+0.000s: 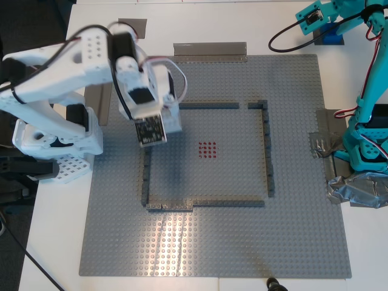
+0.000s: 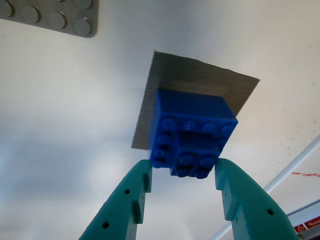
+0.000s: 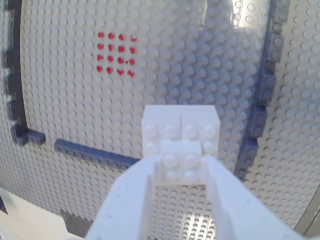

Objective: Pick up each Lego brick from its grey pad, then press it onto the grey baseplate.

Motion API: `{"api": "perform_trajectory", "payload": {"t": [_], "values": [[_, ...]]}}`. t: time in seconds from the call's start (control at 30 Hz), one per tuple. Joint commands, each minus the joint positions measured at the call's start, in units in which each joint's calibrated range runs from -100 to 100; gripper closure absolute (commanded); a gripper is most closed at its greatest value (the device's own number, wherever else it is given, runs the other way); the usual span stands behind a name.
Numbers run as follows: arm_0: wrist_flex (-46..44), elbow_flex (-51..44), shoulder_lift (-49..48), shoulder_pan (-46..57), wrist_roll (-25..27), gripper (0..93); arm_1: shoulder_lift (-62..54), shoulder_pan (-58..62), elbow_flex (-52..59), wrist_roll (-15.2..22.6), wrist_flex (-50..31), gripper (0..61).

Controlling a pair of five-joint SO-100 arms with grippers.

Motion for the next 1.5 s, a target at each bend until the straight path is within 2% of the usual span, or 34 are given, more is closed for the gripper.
{"api": "perform_trajectory", "payload": {"t": [0.0, 0.27, 0.53, 0.8, 0.97, 1.23, 1.33, 1.47], "values": [[-0.4, -0.2, -0.5, 0.0, 0.2, 78.4, 5.2, 4.5, -2.3, 0.6, -3.8, 61.2], [-0.5, -0.2, -0.5, 0.0, 0.0, 78.3, 16.3, 6.6, -7.9, 0.6, -8.6, 61.2], [-3.8, 0.0, -0.3, 0.0, -0.3, 78.5, 22.2, 8.5, -11.8, 1.0, -15.2, 61.2], [-5.0, -0.2, 1.8, 0.0, -0.3, 78.7, 26.6, 8.5, -14.3, 1.5, -17.3, 61.2], [-4.9, -0.8, 2.1, 0.1, 0.0, 90.2, 27.8, 8.5, -13.8, 1.7, -17.9, 61.2], [-4.6, -1.1, 1.4, 0.0, 0.2, 92.7, 28.3, 8.2, -12.7, 1.9, -19.2, 61.2], [-3.1, -3.9, 1.2, 0.0, 0.2, 92.7, 28.4, 8.2, -12.3, 1.8, -19.3, 61.2], [3.5, -12.0, 1.2, -1.3, -0.1, 92.7, 28.9, 8.1, -11.7, 2.0, -19.5, 61.2]]}}
